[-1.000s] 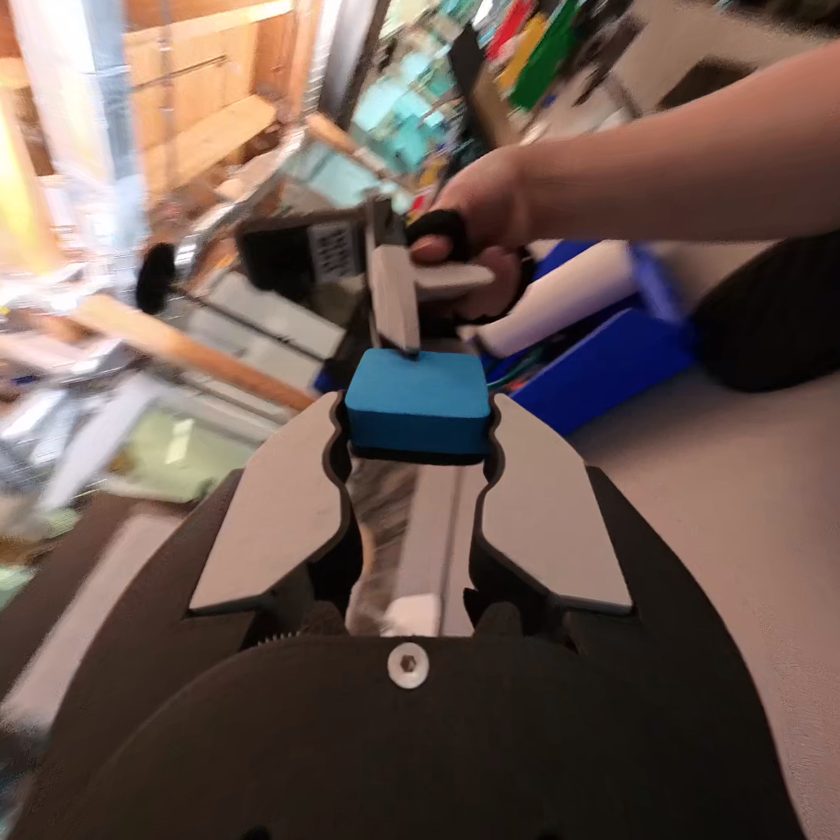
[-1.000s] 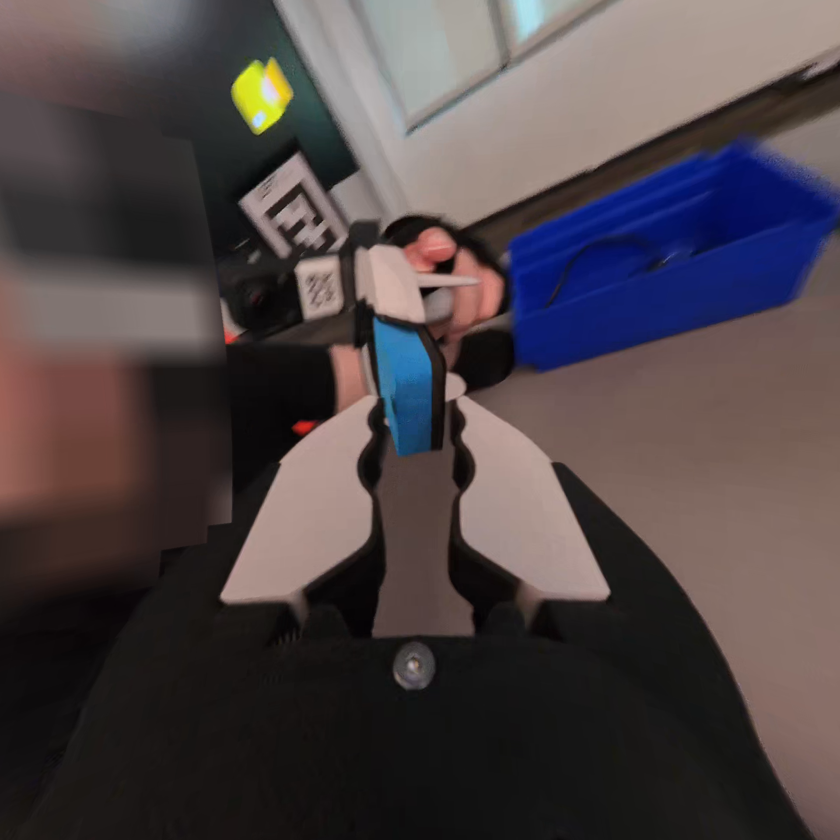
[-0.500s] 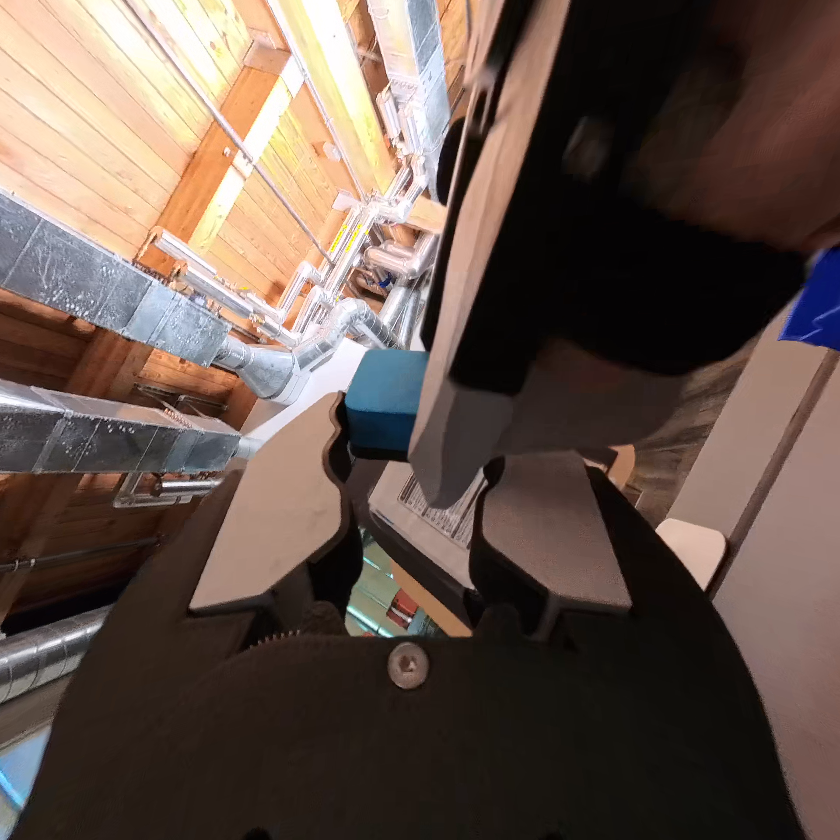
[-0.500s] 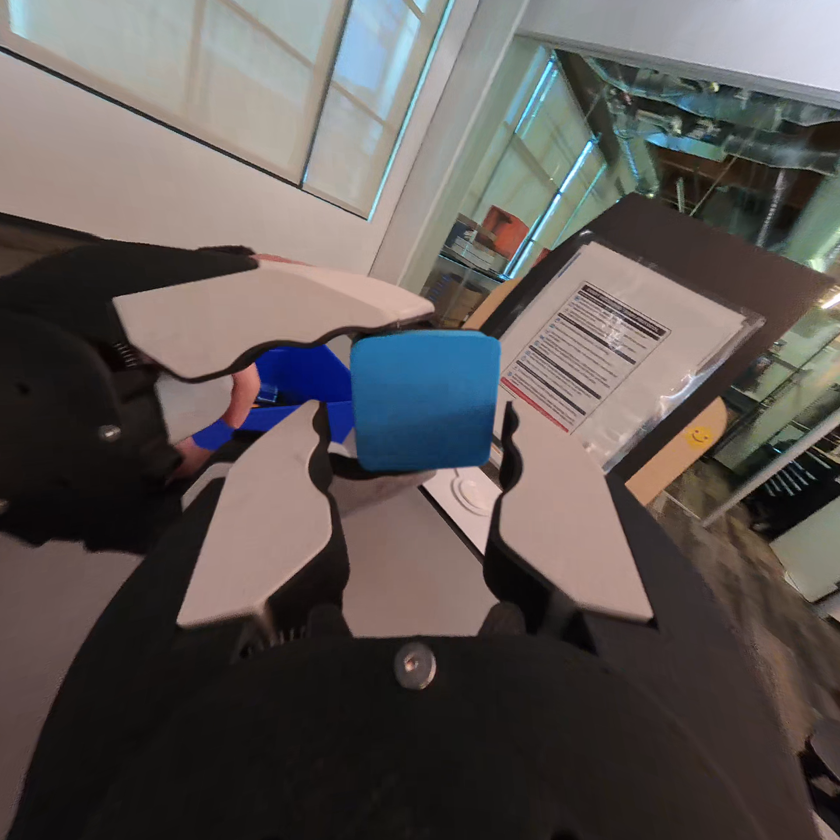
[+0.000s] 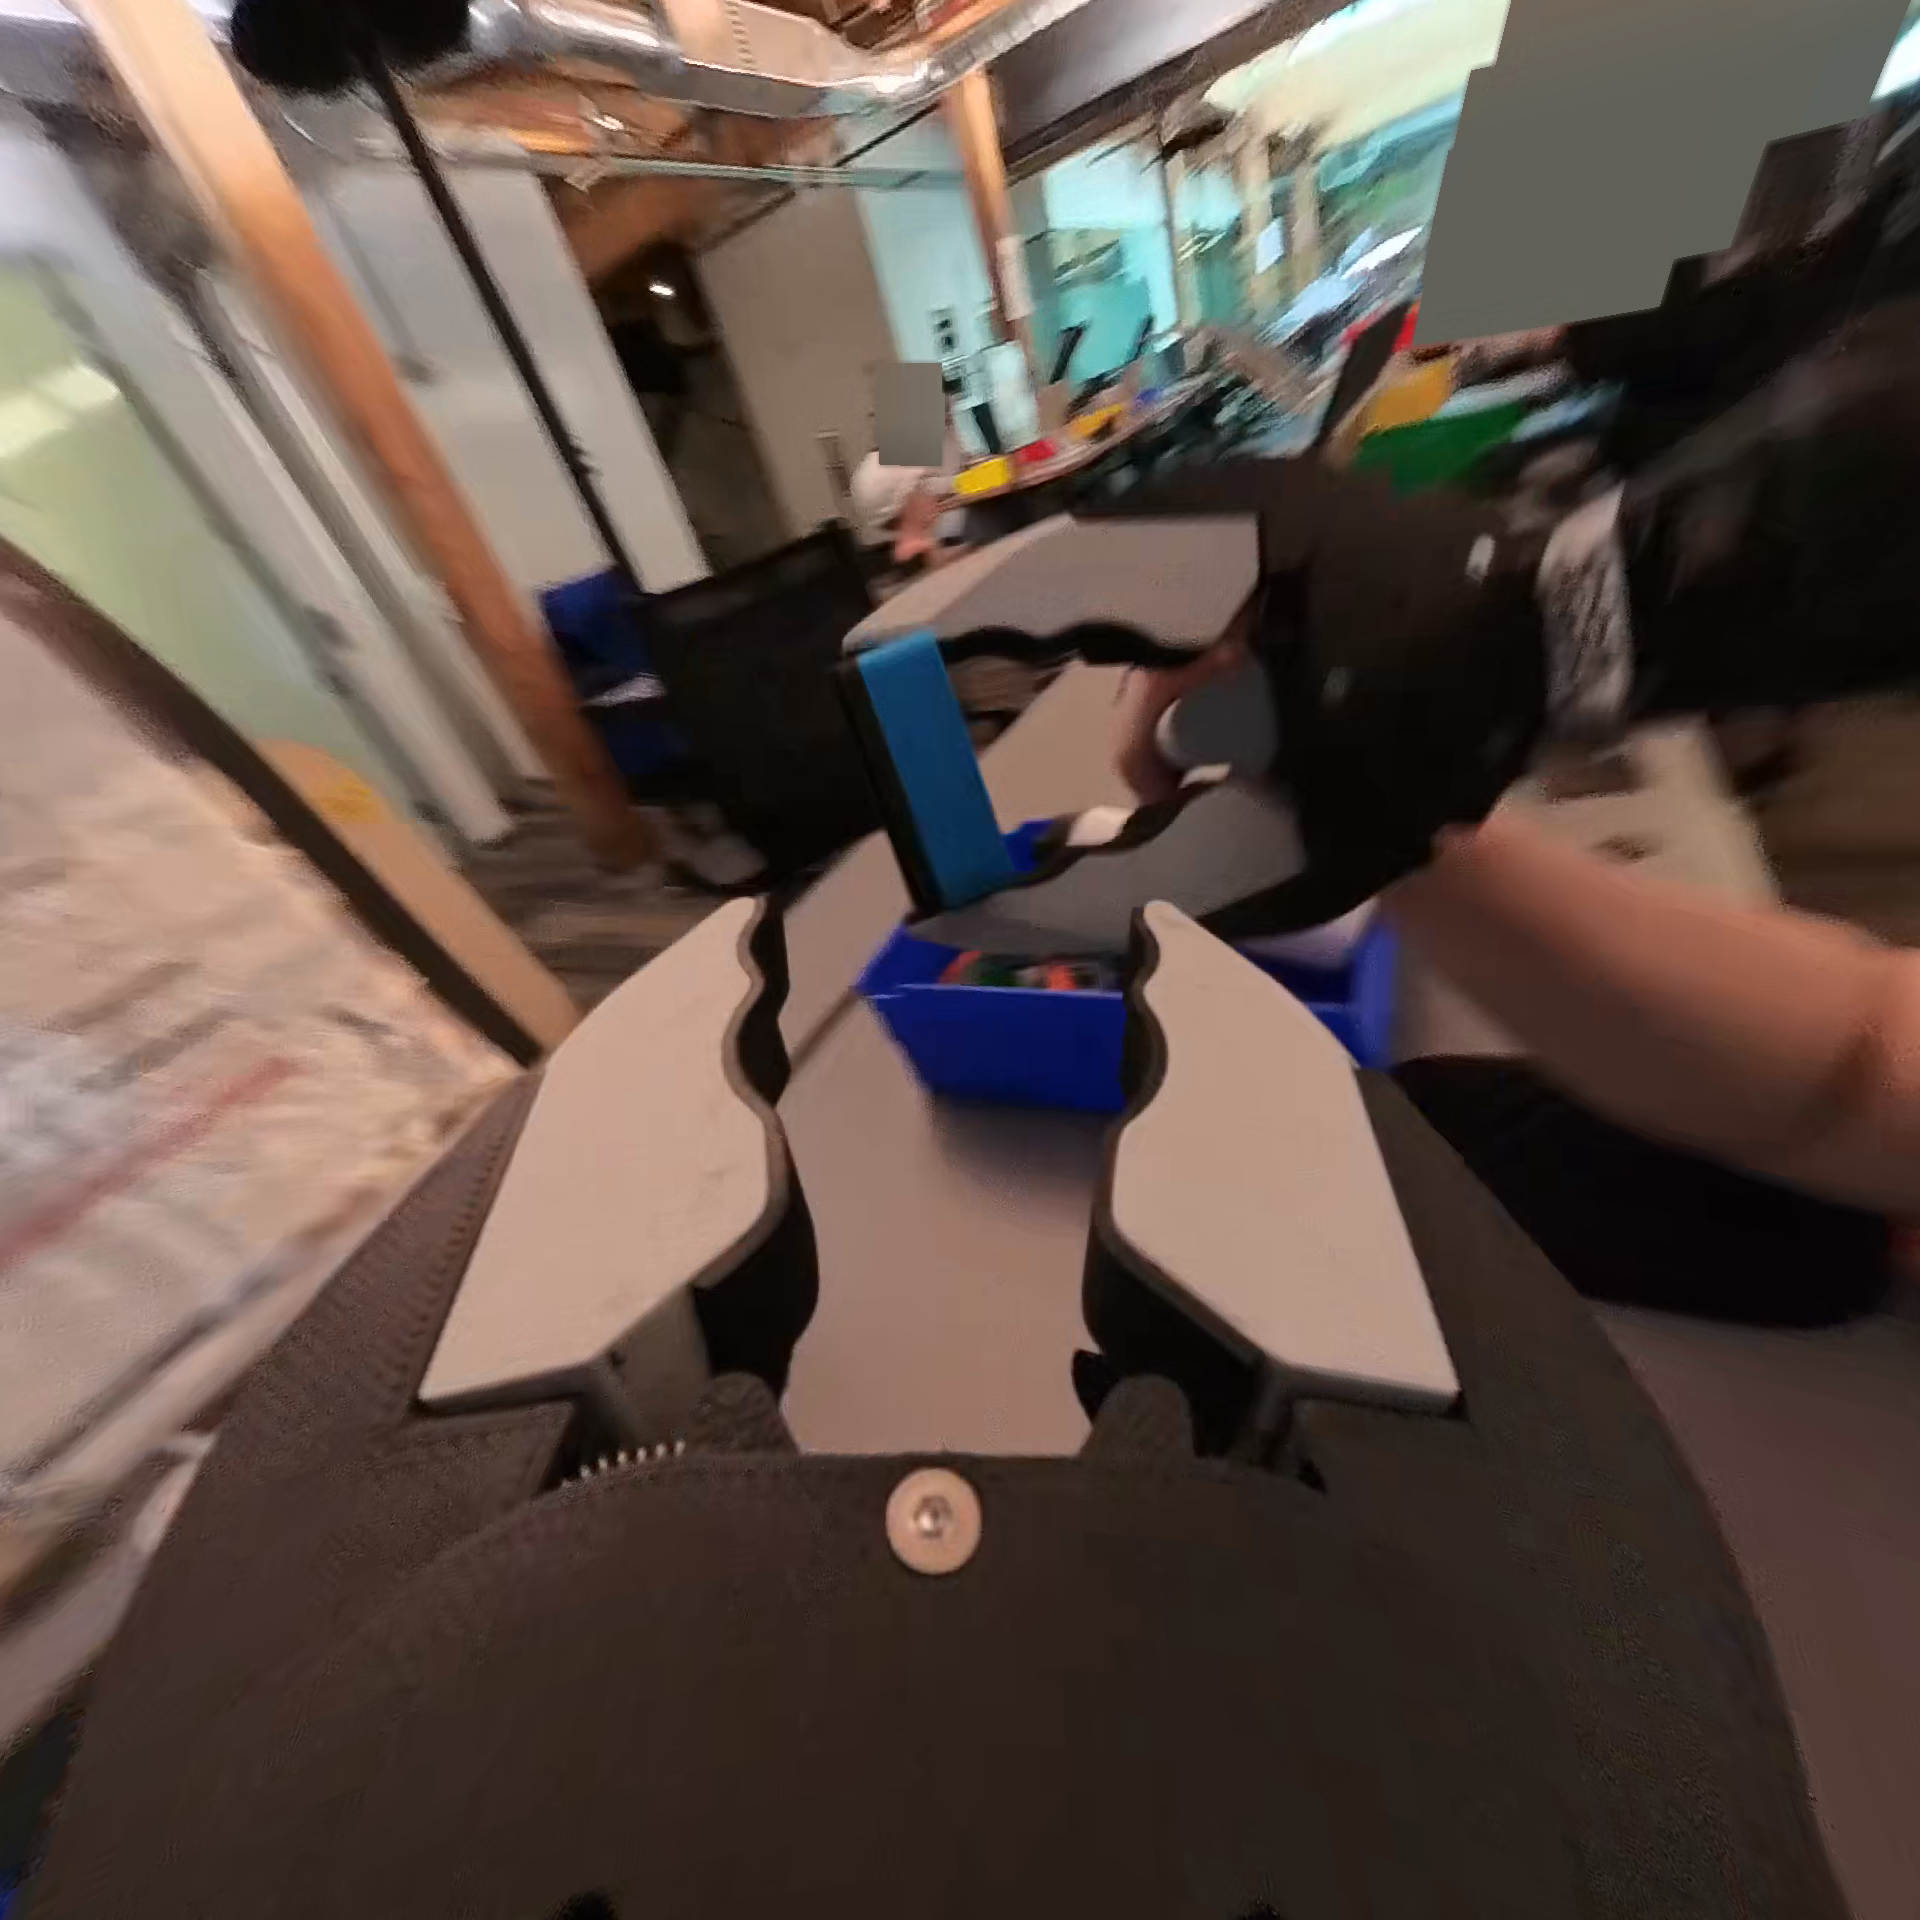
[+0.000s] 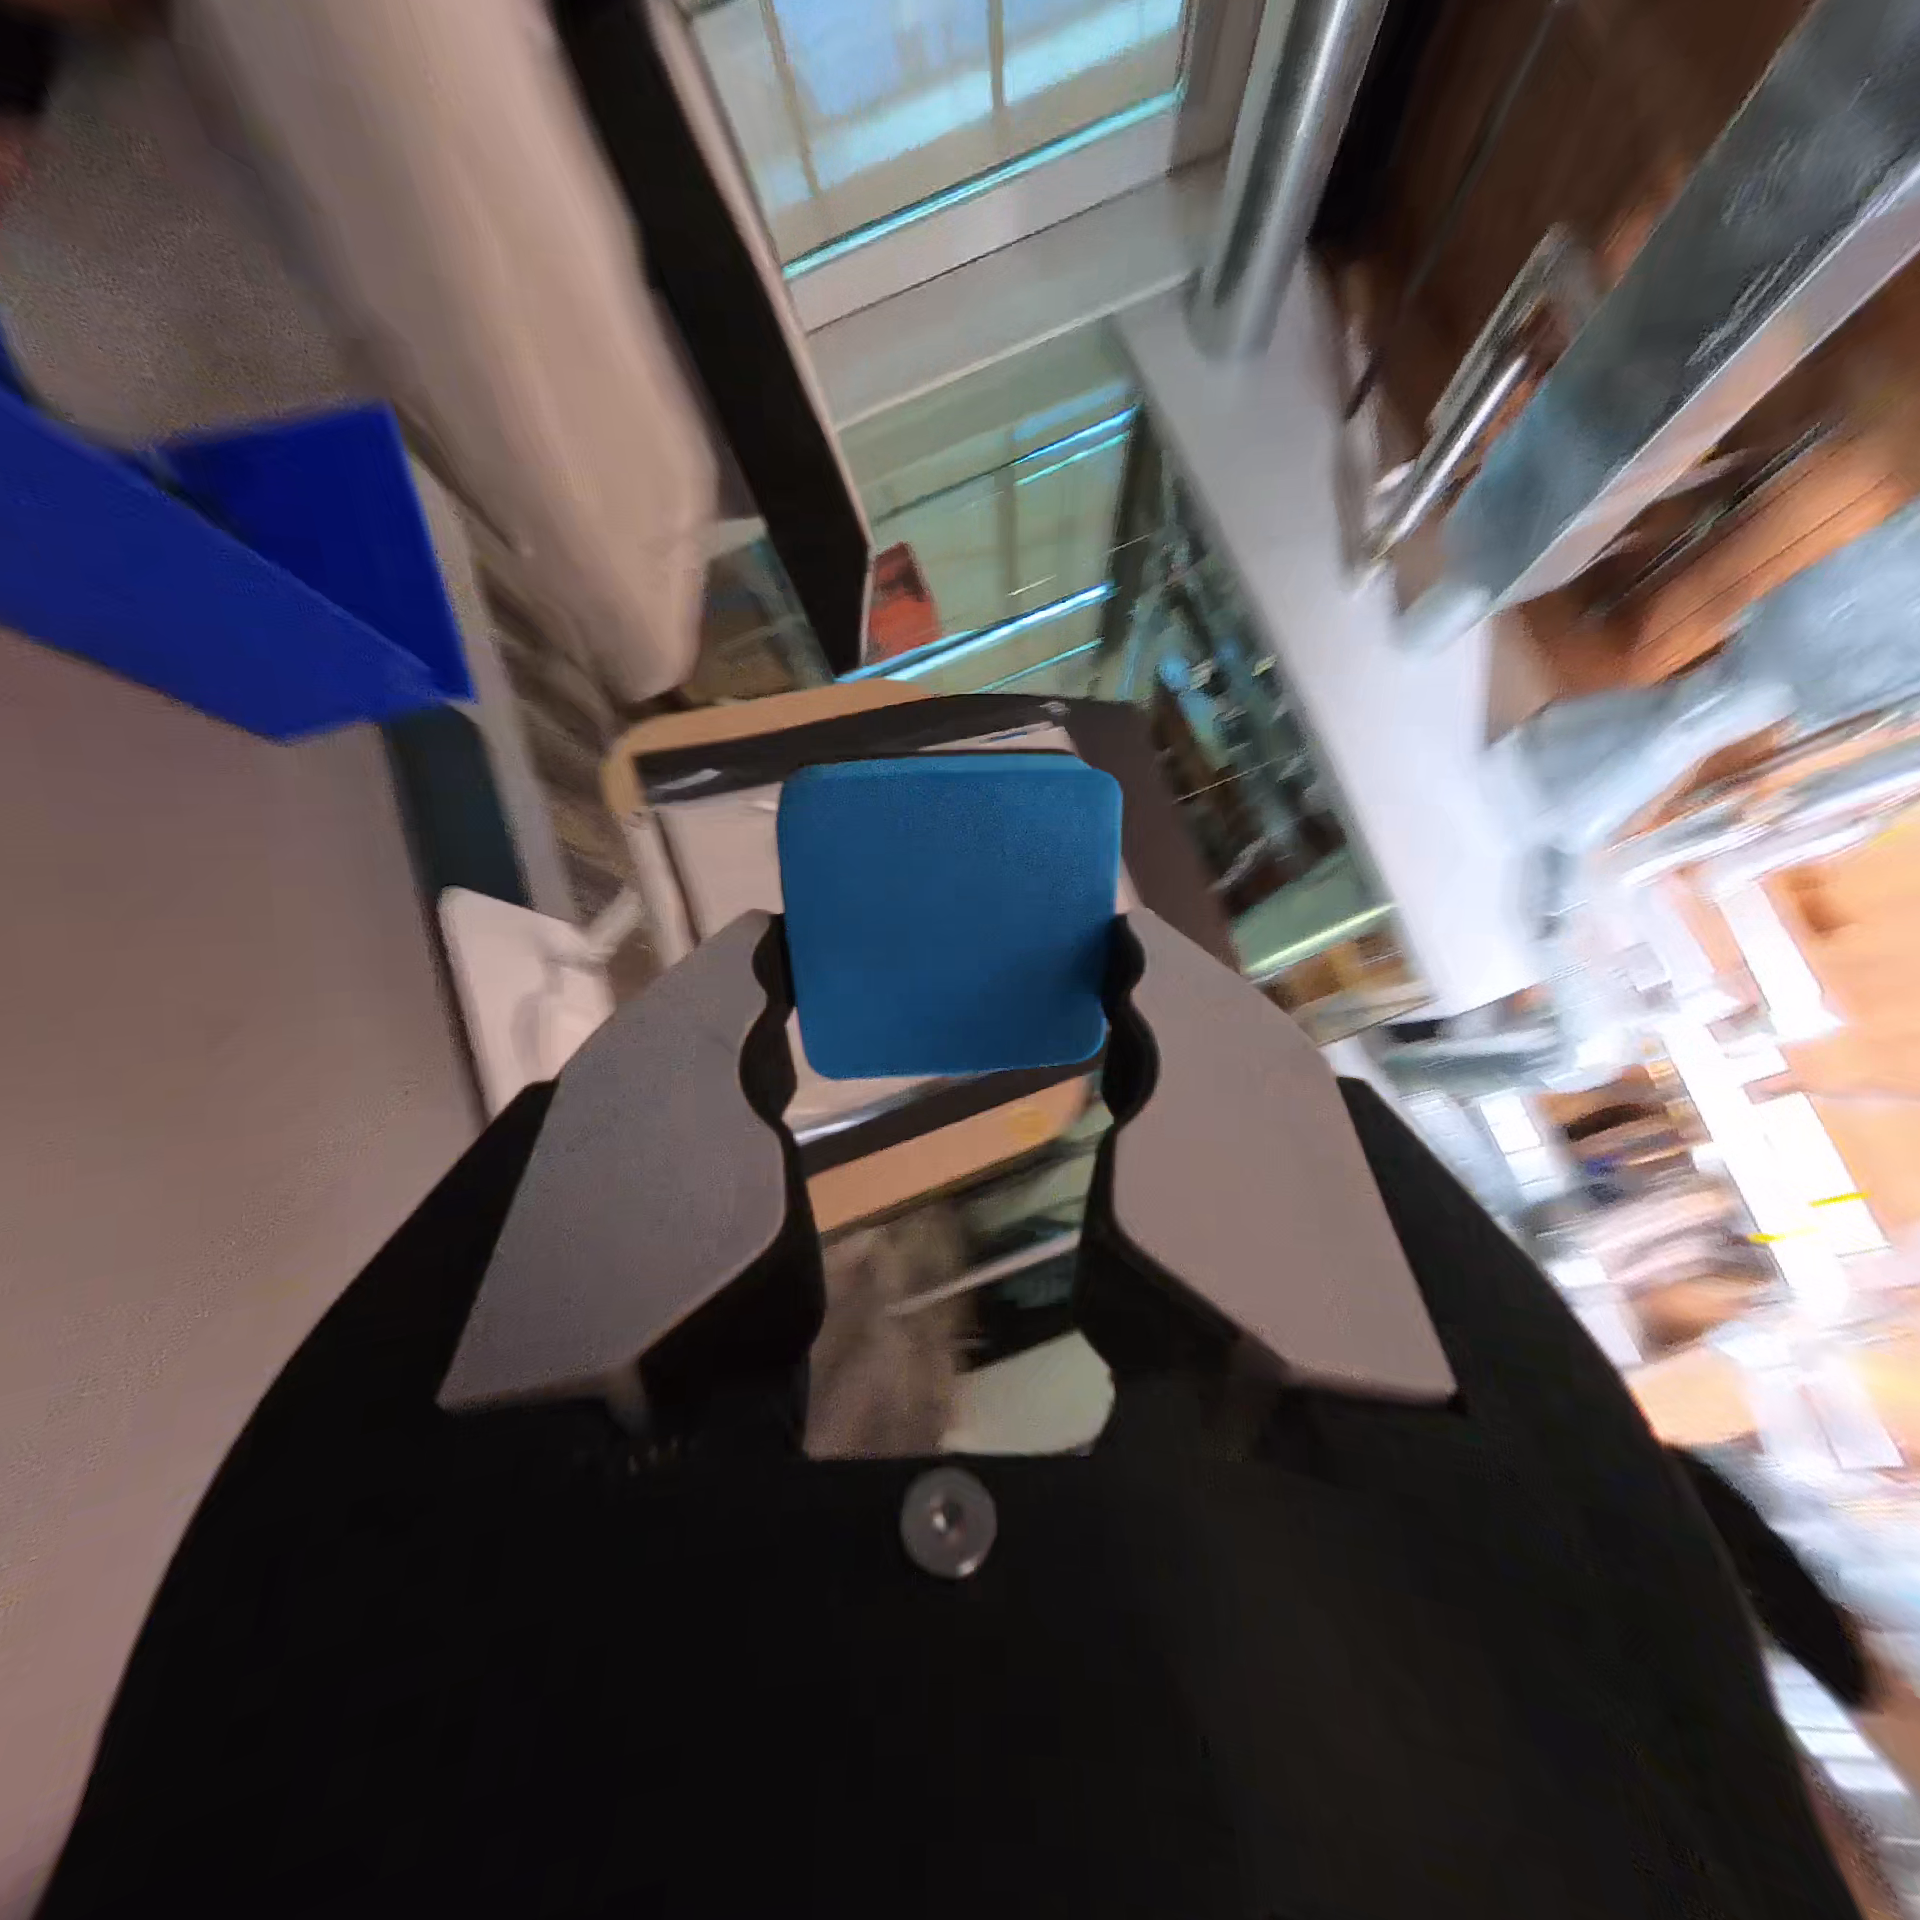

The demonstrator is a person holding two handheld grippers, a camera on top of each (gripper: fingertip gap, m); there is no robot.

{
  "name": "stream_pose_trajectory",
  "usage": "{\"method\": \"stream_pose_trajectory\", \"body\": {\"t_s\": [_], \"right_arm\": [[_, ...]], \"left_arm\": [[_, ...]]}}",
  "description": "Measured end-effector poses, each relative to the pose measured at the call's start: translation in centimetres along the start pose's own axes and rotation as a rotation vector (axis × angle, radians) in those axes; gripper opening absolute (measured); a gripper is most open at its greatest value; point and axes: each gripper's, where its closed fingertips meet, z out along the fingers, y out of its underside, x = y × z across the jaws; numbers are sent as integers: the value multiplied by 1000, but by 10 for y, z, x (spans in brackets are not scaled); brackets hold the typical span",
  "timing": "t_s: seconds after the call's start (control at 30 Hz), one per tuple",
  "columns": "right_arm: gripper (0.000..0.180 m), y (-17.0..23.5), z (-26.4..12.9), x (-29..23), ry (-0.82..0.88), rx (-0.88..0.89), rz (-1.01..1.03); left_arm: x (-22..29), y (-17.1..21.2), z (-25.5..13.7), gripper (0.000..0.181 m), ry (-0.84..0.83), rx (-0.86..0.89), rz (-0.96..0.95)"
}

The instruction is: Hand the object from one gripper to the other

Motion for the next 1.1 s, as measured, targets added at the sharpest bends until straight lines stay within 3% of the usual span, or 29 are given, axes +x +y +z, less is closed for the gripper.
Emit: {"method": "stream_pose_trajectory", "body": {"t_s": [0.13, 0.3, 0.4, 0.47, 0.53, 0.6, 0.67, 0.73, 0.77, 0.9, 0.97, 1.0, 1.1], "right_arm": [[59, -9, 5, -18, 41, -5, -283], [59, -14, 13, -39, 13, -18, -405], [59, -19, 11, -30, 101, 50, -405], [58, -27, 4, -18, 130, 148, -244], [54, -32, -3, -5, 83, 233, 52], [52, -42, -9, 3, -64, 369, 471], [52, -60, -19, 9, -315, 567, 962], [52, -55, -12, 18, -454, 611, 1399], [56, -52, -7, 15, -523, 601, 1523], [55, -45, 10, -10, -634, 514, 1667], [42, -50, 9, -13, -659, 549, 1677], [23, -52, 6, -13, -680, 581, 1671], [23, -49, -2, -15, -832, 531, 1638]], "left_arm": [[-10, 8, 4, 56, -6, -20, -117], [-13, 26, 11, 40, -16, -83, -86], [-16, 18, 10, 29, 33, 5, -139], [-20, 0, 0, 22, 115, 143, -256], [-29, -24, -18, 22, 198, 347, -392], [-41, -37, -33, 21, 245, 499, -488], [-47, -41, -40, 22, 261, 583, -521], [-45, -39, -37, 22, 271, 587, -516], [-41, -37, -33, 22, 272, 576, -504], [-28, -32, -23, 22, 246, 545, -426], [-19, -29, -16, 22, 265, 505, -398], [-15, -26, -13, 21, 277, 485, -394], [-5, -24, -11, 26, 328, 450, -357]]}}
